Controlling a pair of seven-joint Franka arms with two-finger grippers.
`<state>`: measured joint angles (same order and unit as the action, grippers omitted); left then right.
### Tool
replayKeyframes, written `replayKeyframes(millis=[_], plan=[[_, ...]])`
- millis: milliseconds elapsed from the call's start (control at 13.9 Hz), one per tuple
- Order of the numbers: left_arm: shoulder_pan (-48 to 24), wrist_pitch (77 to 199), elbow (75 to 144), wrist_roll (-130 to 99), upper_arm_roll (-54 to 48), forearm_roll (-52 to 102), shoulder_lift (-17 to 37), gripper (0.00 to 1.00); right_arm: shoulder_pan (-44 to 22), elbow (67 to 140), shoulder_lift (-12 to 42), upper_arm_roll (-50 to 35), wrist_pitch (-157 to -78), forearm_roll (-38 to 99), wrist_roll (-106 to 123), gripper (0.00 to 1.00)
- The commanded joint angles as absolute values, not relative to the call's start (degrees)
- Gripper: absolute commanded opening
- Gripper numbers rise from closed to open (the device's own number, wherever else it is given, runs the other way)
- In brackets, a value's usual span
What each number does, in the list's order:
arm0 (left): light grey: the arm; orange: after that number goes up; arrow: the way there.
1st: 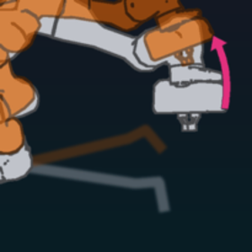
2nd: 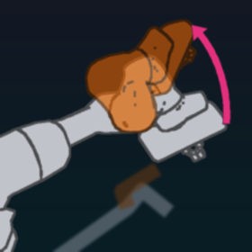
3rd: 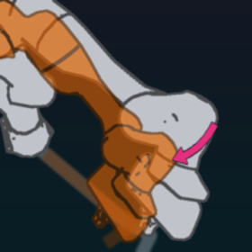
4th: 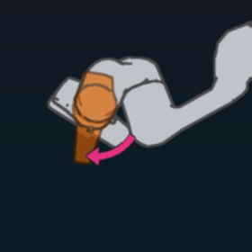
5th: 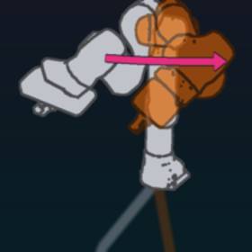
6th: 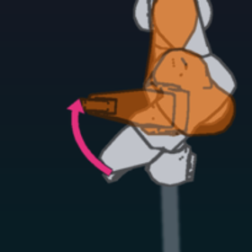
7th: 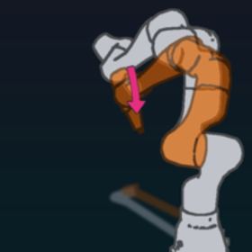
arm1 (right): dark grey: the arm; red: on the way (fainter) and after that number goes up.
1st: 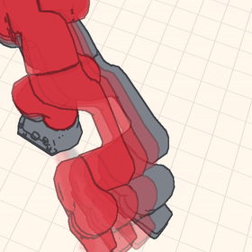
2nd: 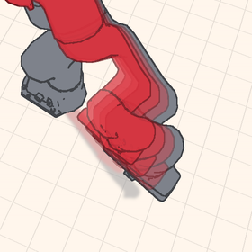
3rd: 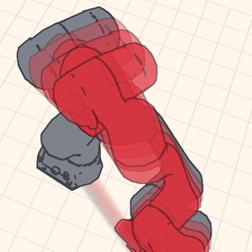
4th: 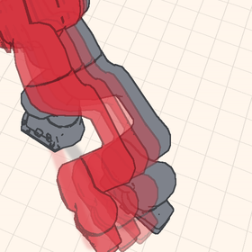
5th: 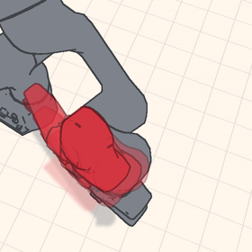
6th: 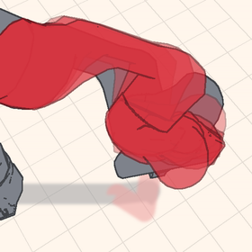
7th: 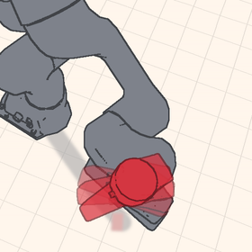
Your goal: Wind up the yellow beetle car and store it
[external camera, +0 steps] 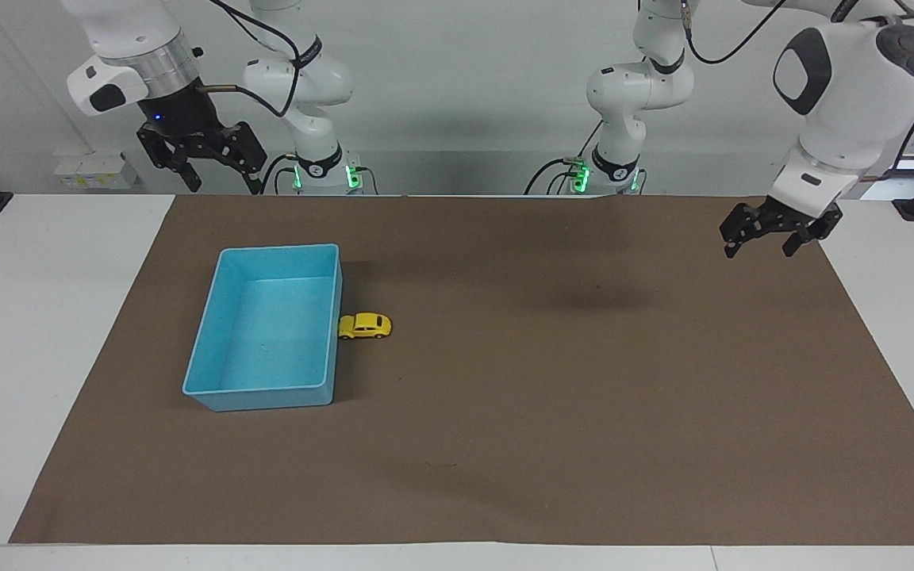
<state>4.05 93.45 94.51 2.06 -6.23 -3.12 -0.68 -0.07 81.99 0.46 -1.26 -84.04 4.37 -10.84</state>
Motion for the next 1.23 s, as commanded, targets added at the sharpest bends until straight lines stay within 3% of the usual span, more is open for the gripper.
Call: replayKeyframes(millis=[0,866,1154], plan=[[3.6,86.6,88.5,3.4,-6.1,-3.8,-0.4,1.00,0.3,81.8,0.2,-1.2,-83.8,5.9,-12.0,1.00],[4.0,86.8,89.2,3.3,-5.5,-1.3,-0.8,1.00,1.2,81.9,-1.3,-1.1,-81.5,5.9,-11.3,1.00],[4.0,86.8,89.2,3.2,-5.5,-1.2,-0.8,1.00,0.0,86.1,-3.5,-2.5,-82.4,4.0,11.2,1.00]])
